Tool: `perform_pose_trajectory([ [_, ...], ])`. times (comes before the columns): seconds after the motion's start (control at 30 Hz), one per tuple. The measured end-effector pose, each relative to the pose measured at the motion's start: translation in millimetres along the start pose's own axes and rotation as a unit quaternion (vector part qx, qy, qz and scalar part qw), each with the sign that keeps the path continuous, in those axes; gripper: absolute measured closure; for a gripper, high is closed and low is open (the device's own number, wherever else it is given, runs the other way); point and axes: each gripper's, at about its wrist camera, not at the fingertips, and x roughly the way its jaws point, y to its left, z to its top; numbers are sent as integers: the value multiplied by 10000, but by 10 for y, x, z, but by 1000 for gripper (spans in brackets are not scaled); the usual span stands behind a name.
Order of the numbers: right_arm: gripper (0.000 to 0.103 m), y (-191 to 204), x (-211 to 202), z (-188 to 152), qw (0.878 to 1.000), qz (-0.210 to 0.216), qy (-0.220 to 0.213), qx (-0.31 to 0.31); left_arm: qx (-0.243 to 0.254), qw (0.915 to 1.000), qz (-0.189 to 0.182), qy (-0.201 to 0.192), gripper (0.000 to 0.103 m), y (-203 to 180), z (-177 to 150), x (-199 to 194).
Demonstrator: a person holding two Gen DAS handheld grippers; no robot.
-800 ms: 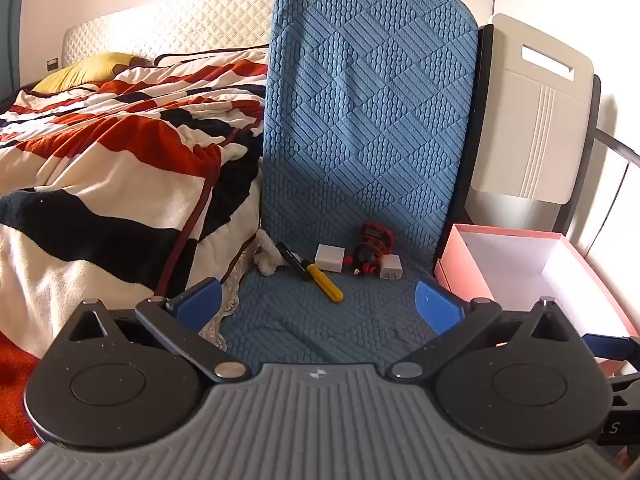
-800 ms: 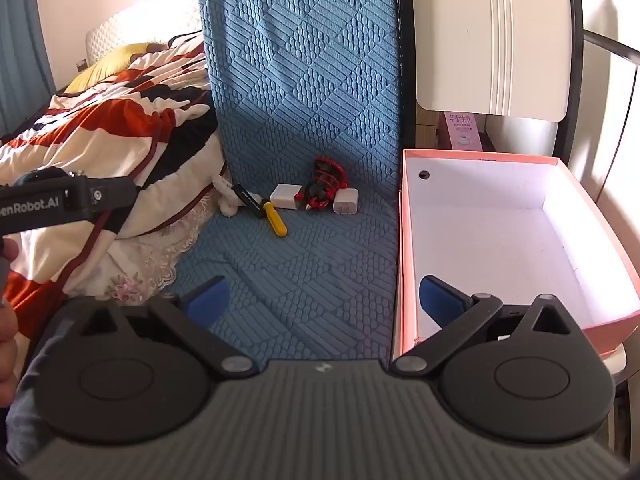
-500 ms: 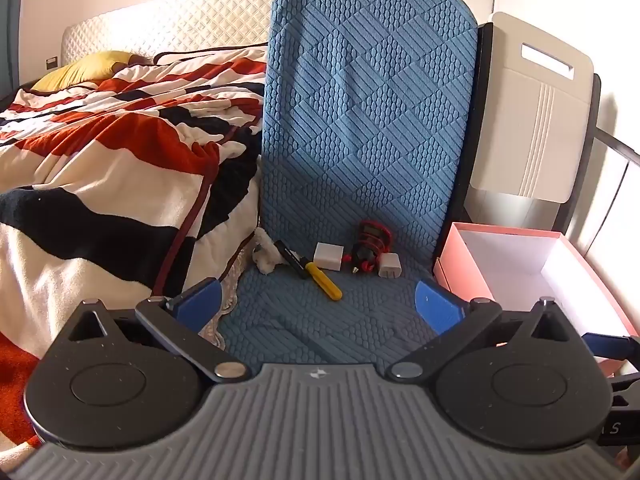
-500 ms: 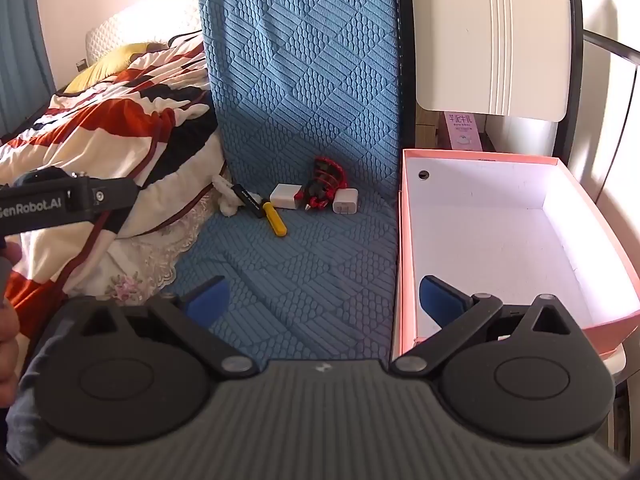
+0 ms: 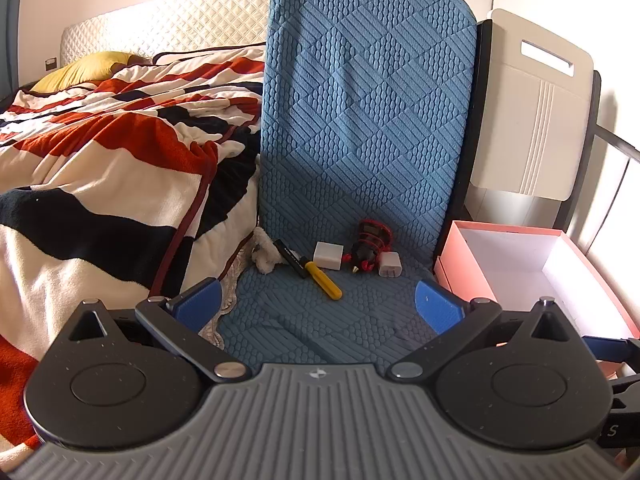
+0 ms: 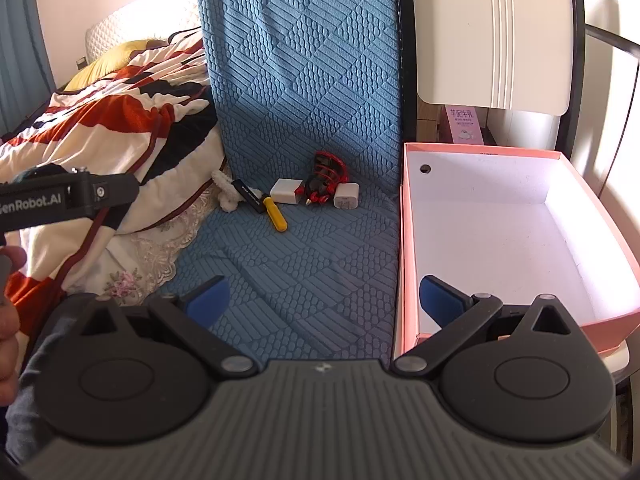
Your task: Organize rigid objects
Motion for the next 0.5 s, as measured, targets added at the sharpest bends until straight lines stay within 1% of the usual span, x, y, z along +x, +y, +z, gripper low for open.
perform_pose_trajectory([
  [0.5,0,-104,7,-1,10000,8,50,58,82,9999,-86,27,0,-79,-15,55],
])
